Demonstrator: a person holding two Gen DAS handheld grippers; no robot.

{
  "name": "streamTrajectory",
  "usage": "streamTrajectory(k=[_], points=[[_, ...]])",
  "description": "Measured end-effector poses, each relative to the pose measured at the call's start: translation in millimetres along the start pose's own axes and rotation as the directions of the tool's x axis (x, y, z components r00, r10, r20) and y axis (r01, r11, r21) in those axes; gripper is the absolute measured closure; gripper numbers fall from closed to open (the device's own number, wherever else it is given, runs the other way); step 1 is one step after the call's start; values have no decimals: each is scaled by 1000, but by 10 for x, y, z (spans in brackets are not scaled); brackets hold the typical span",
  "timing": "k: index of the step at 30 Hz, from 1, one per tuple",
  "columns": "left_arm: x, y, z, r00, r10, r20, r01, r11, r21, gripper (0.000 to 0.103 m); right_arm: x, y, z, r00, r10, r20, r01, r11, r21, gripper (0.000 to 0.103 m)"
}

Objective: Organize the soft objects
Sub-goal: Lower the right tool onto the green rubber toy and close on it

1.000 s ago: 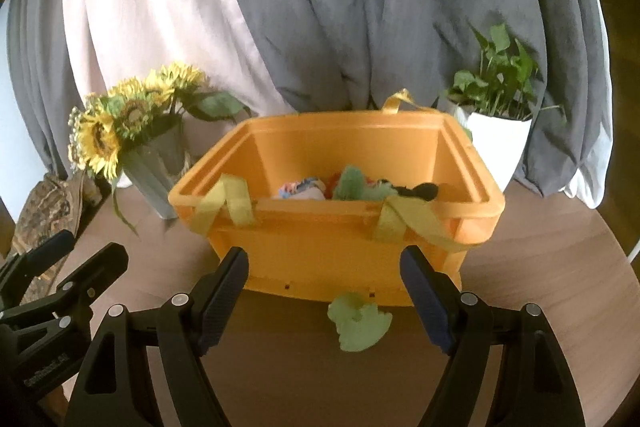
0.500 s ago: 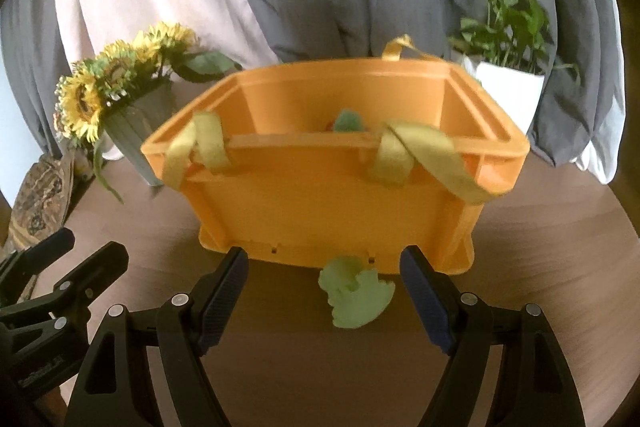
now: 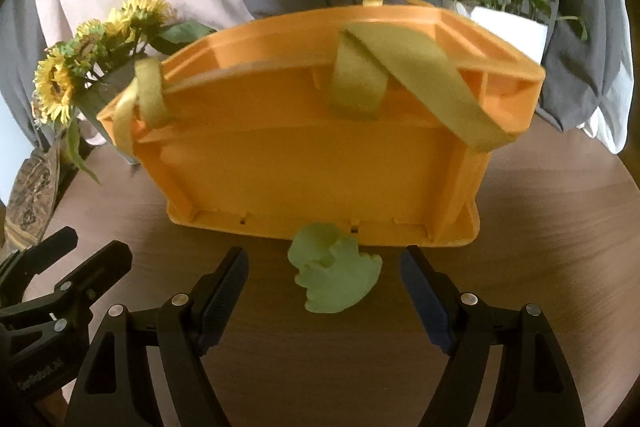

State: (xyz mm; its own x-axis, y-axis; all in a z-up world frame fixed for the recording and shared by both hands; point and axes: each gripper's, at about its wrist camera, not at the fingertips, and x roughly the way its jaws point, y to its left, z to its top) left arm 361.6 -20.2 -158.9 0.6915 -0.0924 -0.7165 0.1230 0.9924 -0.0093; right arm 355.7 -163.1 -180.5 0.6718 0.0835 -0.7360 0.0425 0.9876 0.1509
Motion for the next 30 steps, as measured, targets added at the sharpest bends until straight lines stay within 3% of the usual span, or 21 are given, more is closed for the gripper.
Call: streamTrajectory(k=[24, 26, 30], points=[[339, -66, -30, 997, 24, -69, -24, 1000, 4, 17, 487, -64, -87, 997, 4, -79, -5, 1000, -12, 25], [350, -75, -22, 997, 25, -70, -24, 1000, 5, 17, 499, -70, -80, 997, 2, -78, -4, 1000, -16, 27], [357, -92, -13, 997, 19, -71, -19, 1000, 9, 17, 515, -72, -61, 997, 10, -79, -12, 1000, -22, 43]])
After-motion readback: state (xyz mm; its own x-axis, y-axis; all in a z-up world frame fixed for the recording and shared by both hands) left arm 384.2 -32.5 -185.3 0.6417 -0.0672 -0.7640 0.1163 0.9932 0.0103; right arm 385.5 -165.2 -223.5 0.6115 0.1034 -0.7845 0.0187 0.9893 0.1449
